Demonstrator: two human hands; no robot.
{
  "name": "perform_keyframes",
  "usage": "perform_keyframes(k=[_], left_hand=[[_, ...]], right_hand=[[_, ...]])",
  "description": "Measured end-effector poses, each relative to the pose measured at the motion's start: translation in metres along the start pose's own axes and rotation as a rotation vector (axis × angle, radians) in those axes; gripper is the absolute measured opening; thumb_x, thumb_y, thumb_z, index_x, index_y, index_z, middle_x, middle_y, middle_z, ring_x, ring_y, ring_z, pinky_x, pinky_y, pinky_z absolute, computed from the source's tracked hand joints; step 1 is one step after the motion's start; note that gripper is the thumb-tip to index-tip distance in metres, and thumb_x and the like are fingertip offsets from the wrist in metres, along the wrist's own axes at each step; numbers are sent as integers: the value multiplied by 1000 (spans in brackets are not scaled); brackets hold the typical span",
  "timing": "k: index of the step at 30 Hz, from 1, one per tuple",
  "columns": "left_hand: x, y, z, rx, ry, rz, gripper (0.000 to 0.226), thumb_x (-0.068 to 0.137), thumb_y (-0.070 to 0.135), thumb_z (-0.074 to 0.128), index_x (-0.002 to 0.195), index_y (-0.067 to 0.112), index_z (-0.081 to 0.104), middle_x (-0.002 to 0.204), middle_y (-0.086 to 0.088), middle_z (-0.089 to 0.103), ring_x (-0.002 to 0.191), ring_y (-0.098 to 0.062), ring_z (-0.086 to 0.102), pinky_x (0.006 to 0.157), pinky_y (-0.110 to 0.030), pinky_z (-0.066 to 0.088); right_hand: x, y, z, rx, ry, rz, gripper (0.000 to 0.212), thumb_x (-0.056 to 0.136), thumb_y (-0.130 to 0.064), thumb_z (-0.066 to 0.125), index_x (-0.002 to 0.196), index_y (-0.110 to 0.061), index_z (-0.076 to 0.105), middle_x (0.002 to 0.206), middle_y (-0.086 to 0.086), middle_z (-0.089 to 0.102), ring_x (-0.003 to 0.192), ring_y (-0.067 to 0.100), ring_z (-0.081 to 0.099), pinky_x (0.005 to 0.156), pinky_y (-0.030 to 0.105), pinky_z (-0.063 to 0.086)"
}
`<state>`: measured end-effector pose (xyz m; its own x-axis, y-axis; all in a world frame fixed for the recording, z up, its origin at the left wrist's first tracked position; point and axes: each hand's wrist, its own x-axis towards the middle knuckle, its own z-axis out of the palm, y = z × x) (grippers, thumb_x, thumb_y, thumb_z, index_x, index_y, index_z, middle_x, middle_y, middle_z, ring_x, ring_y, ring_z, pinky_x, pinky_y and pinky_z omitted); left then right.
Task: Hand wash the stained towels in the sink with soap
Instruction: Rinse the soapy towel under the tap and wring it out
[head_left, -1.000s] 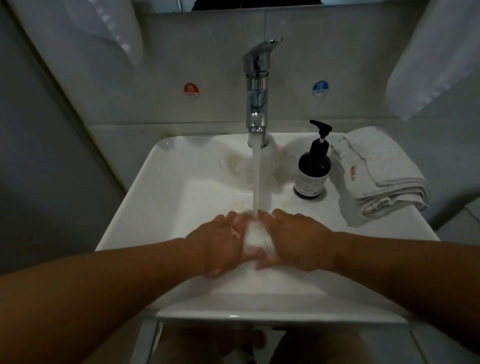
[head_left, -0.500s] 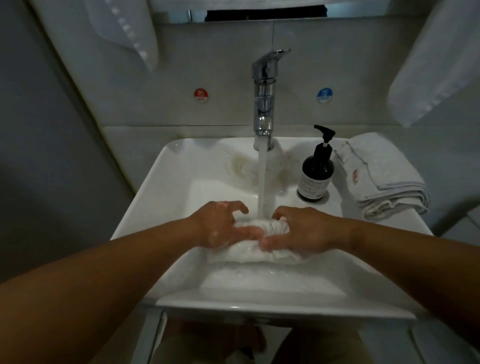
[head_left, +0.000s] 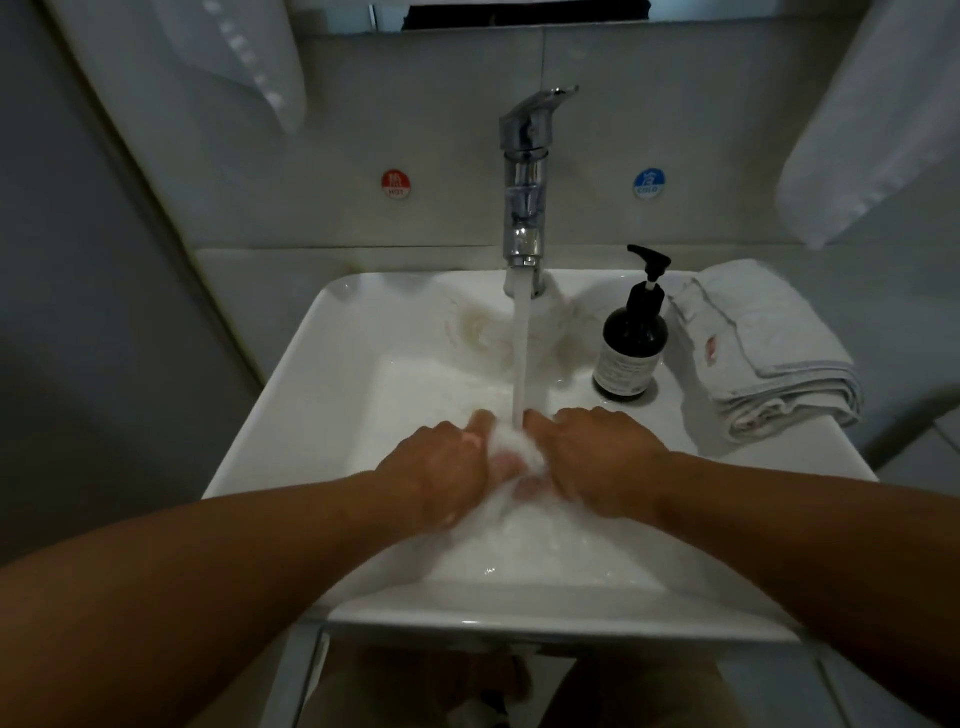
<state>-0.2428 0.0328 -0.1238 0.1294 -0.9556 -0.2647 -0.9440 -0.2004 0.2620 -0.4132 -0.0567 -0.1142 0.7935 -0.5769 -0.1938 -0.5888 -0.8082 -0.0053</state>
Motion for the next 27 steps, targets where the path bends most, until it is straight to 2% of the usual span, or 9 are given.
perform_keyframes(k=[2,4,6,8,11,14,18,21,27], left_hand=[[4,1,-3,-96,53,-27,46,96,66,41,125,30,48,90,1,60,78,-20,58,72,-33,46],[8,-1,-3,-49,90,-29,51,89,74,37,112,34,57,93,4,66,77,-16,60,73,-32,49],[9,-4,-5,-12,118,-29,63,85,82,34,100,28,61,92,4,67,79,-18,59,76,-34,49],[5,-5,-13,-107,99,6,57,87,79,45,95,25,61,89,5,63,80,-16,58,75,-31,47],[-3,-9,-27,-429,49,101,70,70,81,68,122,35,56,111,11,64,98,-10,62,83,-28,53],[-3,-2,-31,-477,95,171,92,63,63,87,141,39,43,126,11,59,109,-13,60,91,-29,55],[0,11,-39,-567,183,253,75,73,44,89,135,42,48,120,15,60,102,-4,61,80,-15,55],[3,3,-44,-817,143,238,69,70,28,92,131,37,61,114,9,70,102,-13,70,90,-37,60],[-14,-32,-53,-1189,116,100,47,84,6,78,122,32,70,119,-10,67,96,-33,72,68,-40,60]], right_hand=[[2,0,-5,-13,36,12,74,88,-78,49,136,-24,38,104,4,64,78,21,57,65,35,47],[1,1,-9,55,57,21,65,84,-78,55,126,-28,47,100,1,64,76,19,56,65,33,47],[-2,5,-12,191,89,1,44,77,-78,64,96,-40,52,91,-10,63,75,12,57,67,31,46],[-7,12,-16,308,136,0,46,69,-80,69,82,-37,56,84,-14,64,74,6,59,68,31,50],[-13,29,-27,387,218,57,61,58,-86,67,85,-32,65,80,-13,67,74,4,61,71,34,55],[-20,50,-38,430,261,103,64,52,-87,68,84,-32,68,79,-12,68,73,5,63,72,39,56],[-31,60,-45,502,273,152,54,58,-78,79,88,-34,70,78,-14,69,73,1,63,68,29,53],[-27,59,-41,513,272,147,56,61,-75,80,101,-37,67,88,-18,68,82,1,62,70,24,48],[-14,45,-43,574,157,8,111,56,-55,94,150,-41,35,135,-20,47,119,1,48,94,10,38]])
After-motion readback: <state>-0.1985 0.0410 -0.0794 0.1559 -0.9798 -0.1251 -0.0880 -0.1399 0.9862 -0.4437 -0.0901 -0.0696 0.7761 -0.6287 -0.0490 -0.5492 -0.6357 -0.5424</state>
